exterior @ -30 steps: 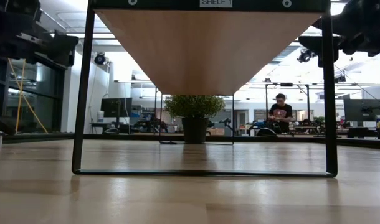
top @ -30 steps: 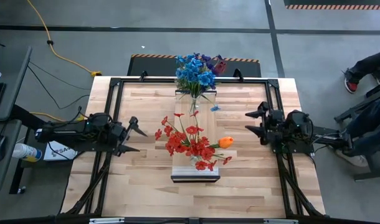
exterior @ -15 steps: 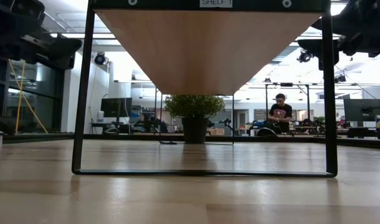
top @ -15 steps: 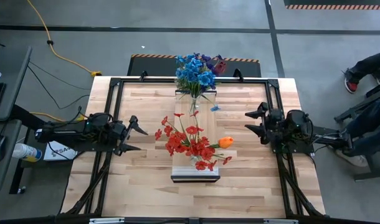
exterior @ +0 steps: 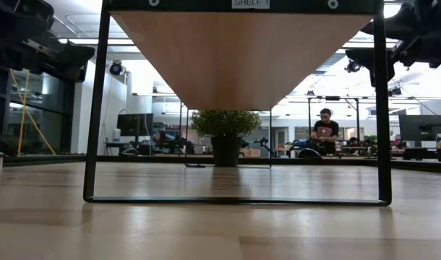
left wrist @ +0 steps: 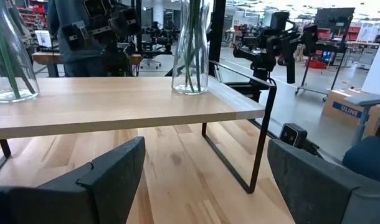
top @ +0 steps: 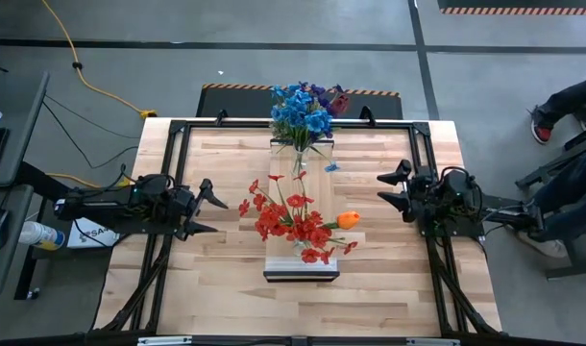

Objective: Pick and place flowers into a vace then onto a shelf
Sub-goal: Return to Home Position

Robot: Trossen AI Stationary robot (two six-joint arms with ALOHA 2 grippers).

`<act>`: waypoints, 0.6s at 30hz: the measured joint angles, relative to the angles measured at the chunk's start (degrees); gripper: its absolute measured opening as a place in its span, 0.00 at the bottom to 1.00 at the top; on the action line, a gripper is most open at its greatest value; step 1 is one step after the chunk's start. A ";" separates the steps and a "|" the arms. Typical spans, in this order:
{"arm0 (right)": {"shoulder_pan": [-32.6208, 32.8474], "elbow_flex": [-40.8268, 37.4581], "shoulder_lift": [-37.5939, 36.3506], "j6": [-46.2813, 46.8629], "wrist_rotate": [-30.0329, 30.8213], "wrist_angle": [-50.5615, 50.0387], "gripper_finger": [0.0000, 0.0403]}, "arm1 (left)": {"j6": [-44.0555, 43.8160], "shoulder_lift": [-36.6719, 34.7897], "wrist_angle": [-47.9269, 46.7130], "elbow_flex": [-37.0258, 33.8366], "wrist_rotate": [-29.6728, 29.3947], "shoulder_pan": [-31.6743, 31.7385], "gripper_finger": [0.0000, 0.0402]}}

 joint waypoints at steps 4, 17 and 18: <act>-0.01 0.00 0.00 0.03 0.00 -0.59 0.66 | 0.00 0.00 -0.01 0.00 -0.01 0.00 0.92; -0.02 0.00 0.00 -0.09 -0.02 -2.31 0.66 | 0.00 0.00 -0.01 0.00 -0.07 0.00 0.92; -0.01 0.00 0.00 -0.09 -0.02 -2.31 0.66 | 0.00 0.00 -0.01 0.00 -0.08 0.00 0.92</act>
